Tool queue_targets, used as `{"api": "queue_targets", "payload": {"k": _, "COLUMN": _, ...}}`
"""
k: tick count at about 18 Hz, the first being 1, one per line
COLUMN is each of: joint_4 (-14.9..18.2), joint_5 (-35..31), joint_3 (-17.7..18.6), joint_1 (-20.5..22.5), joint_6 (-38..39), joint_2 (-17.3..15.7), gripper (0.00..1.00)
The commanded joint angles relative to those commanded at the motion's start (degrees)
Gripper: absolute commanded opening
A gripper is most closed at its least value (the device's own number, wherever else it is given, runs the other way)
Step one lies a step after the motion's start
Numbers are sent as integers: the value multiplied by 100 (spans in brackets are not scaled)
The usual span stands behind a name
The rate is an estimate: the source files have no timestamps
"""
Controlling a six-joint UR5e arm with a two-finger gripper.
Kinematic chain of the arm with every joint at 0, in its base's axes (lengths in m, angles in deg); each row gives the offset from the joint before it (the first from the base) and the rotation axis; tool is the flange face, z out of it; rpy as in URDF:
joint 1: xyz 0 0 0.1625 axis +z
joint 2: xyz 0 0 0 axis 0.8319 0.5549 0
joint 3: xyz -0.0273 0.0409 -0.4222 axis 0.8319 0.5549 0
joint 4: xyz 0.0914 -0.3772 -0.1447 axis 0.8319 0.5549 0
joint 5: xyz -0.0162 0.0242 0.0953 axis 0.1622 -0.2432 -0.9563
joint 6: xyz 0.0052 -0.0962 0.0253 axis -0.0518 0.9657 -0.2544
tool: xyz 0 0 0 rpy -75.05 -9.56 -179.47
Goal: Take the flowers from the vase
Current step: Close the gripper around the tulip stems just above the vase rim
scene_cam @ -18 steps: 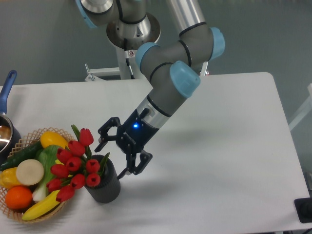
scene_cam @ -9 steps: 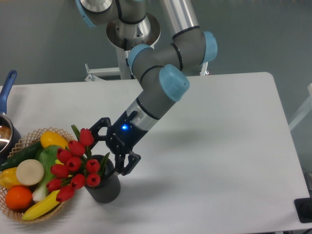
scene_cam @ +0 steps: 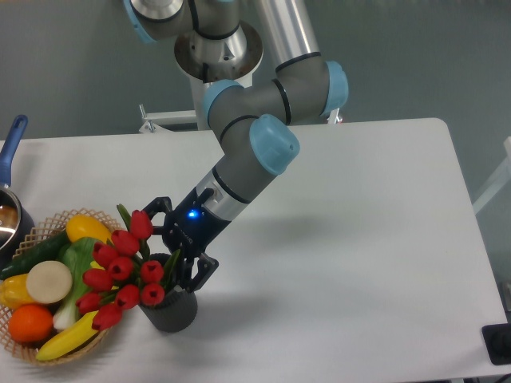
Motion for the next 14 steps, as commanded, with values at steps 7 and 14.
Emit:
{"api": "queue_targets", "payload": {"k": 7, "joint_4": -9, "joint_5": 26, "joint_3": -26, "joint_1": -9, "joint_6": 9, "joint_2": 0, "gripper": 100}}
{"api": "queue_targets", "payload": {"k": 14, "joint_4": -26, "joint_5": 9, "joint_3": -44, "joint_1": -70, "joint_6": 0, "joint_2": 26, "gripper": 100}}
